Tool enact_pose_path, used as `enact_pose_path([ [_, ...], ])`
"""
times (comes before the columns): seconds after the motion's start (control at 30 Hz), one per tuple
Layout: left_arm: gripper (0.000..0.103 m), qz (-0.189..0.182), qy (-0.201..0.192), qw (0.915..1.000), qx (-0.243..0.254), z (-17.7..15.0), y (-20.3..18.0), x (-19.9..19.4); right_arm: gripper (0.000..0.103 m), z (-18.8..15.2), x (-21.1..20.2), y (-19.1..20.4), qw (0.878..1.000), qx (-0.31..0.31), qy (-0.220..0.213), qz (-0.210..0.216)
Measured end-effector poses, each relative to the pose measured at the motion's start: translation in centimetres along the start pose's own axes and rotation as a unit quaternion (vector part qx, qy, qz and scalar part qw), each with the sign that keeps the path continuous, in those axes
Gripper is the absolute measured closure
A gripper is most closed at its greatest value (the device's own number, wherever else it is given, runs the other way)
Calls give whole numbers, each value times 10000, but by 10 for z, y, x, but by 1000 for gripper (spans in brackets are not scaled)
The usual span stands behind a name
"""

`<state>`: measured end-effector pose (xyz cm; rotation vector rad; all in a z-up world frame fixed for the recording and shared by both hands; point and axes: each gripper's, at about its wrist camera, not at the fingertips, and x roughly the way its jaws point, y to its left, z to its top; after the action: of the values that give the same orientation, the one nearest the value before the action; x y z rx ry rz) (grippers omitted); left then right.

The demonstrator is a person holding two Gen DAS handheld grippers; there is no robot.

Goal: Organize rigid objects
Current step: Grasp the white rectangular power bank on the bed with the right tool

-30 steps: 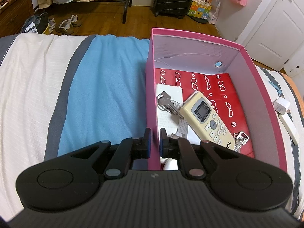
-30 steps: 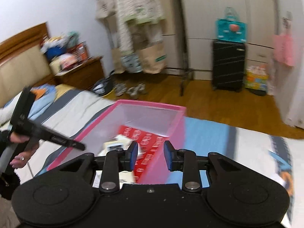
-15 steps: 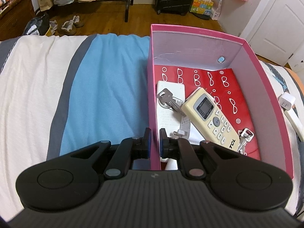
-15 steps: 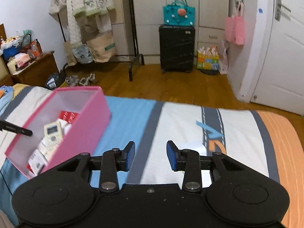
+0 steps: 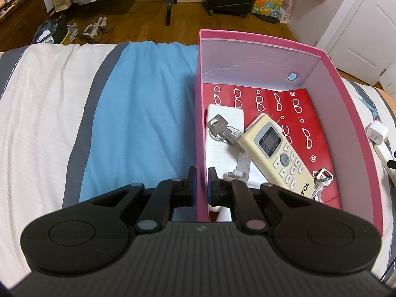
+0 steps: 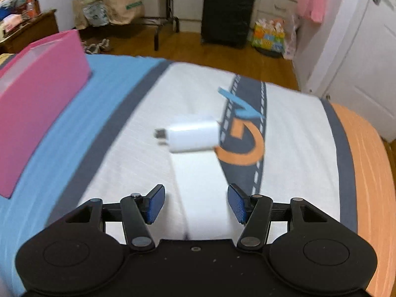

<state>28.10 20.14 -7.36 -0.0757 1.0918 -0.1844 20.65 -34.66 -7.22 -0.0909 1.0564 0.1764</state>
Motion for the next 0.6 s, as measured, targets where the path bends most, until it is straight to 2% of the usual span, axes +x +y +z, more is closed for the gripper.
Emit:
enact_pose_path([
  [0.27, 95, 58, 18, 10000, 0, 1, -2, 2, 37, -3, 20, -6, 9997, -12, 185, 143],
  [0.43, 95, 93, -20, 9999, 36, 0, -3, 1, 32, -9, 25, -7, 9995, 276, 4, 182],
  [0.6, 95, 129, -51, 9999, 63, 0, -4, -2, 39, -11, 18, 1, 9988, 489, 20, -57],
])
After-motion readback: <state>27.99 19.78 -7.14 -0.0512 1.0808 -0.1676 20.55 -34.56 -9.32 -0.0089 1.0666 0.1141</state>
